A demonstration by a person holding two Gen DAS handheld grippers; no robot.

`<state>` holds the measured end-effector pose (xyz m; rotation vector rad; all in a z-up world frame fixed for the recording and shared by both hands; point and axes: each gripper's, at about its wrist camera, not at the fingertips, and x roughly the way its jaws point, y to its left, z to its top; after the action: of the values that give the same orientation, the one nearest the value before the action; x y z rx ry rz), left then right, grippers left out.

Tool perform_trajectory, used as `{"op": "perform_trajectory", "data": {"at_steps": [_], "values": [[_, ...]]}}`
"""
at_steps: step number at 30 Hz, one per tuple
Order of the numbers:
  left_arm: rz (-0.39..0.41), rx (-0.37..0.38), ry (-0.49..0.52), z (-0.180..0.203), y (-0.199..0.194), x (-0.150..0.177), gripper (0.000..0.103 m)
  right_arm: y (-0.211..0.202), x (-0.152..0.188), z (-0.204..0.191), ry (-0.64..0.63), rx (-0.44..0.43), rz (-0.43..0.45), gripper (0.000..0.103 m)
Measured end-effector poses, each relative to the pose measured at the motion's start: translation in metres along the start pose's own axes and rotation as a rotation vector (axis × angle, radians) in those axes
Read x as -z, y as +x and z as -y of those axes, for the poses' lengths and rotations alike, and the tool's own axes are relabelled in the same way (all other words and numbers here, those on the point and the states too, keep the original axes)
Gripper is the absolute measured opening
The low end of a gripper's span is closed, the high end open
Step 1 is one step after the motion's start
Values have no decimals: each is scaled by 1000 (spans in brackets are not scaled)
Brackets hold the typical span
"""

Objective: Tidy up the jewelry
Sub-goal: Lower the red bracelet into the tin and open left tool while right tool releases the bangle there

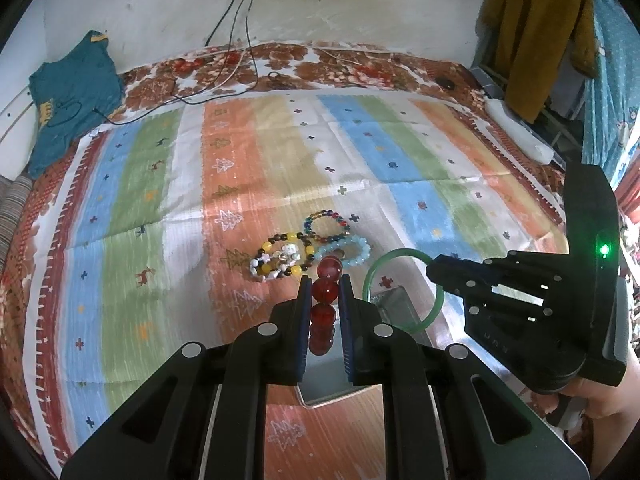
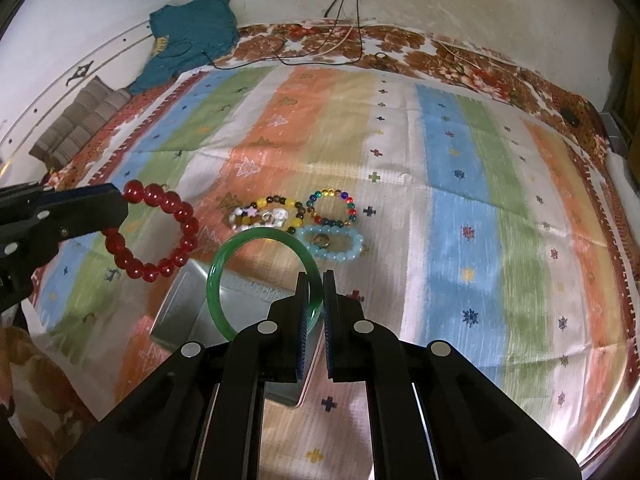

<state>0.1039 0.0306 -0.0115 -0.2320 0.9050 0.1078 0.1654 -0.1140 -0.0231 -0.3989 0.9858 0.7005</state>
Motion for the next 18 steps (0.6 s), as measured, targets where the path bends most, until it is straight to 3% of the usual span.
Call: {"op": "perform_trajectory", "data": {"at_steps": [8,12,14,16,18], "values": [[-5,8,6,5,-5,11,13,-7,14,-6,-11,-3,-3,8],[-53,9,5,7,1,16,14,-8,18,-8,-11,-21,-7,8],[-59,-5,-4,5,3,16,14,-9,17,-5,12,-41,-9,12],[-53,-11,-15,2,2,15,15,-10,17,-2,23,-29,-4,28],[-56,-32,-22,-1,3,15,19,-9,17,1,33,-21,-9,31]]}}
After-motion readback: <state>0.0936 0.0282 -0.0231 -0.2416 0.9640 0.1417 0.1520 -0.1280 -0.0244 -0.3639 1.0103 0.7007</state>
